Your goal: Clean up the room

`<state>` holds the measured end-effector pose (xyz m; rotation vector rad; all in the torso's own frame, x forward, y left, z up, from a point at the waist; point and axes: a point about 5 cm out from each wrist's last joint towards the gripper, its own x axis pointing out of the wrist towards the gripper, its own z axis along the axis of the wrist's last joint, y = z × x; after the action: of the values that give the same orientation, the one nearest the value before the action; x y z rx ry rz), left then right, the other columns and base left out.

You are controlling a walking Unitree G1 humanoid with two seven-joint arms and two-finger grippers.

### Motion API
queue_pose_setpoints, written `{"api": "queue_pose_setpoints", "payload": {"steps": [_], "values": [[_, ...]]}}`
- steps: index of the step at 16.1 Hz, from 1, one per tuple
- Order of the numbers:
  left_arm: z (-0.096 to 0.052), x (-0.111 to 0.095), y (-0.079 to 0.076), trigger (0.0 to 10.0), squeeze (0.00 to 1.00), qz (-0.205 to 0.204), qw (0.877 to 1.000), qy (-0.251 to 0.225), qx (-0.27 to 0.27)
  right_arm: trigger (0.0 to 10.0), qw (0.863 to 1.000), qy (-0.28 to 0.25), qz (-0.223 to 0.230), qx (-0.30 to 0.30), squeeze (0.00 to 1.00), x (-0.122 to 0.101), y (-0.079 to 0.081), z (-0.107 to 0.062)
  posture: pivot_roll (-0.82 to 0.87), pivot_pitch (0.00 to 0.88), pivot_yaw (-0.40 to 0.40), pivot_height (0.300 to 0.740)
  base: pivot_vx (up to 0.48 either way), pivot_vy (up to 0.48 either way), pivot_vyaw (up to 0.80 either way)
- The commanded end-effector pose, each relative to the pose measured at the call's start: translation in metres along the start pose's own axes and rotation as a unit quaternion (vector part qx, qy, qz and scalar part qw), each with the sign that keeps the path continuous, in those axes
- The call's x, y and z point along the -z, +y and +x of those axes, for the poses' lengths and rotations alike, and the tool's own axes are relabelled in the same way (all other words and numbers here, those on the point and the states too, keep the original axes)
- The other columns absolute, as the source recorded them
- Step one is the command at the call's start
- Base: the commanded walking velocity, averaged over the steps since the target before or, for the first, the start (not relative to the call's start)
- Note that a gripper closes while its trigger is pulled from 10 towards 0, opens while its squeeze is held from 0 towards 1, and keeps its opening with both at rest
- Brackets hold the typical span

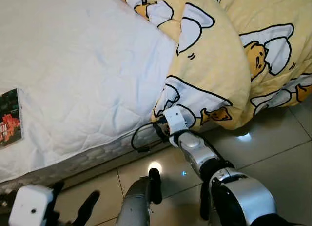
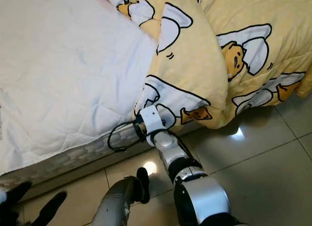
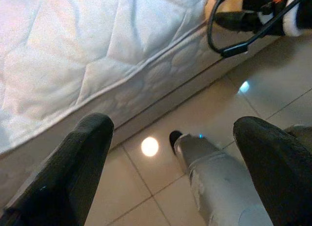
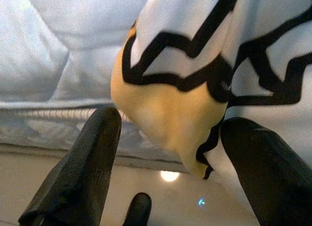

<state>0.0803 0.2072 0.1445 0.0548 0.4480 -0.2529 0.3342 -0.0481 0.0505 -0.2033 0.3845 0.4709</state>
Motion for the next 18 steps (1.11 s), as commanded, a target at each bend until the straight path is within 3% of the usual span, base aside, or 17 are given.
{"api": "queue_pose_setpoints", "payload": {"steps": [1, 13, 18], "values": [[-0.004, -0.009, -0.006, 10.0, 0.0, 0.013, 1.0, -0.01, 0.006, 0.0, 1.0, 0.014, 0.015, -0.013, 0.0, 0.005, 0.012, 0.001, 0.32, 0.389, 0.215, 0.74, 0.0, 0.0, 0.0], [0.008, -0.009, -0.002, 10.0, 0.0, 0.014, 1.0, -0.02, 0.006, 0.0, 0.998, -0.009, 0.045, -0.041, 0.0, -0.004, 0.025, 0.003, 0.31, 0.372, 0.219, 0.74, 0.0, 0.0, 0.0], [0.015, -0.009, -0.001, 10.0, 0.0, 0.009, 1.0, -0.024, 0.009, 0.0, 0.994, -0.019, 0.042, -0.104, 0.0, 0.008, 0.056, -0.001, 0.28, 0.376, 0.218, 0.74, 0.0, 0.0, 0.0]]}}
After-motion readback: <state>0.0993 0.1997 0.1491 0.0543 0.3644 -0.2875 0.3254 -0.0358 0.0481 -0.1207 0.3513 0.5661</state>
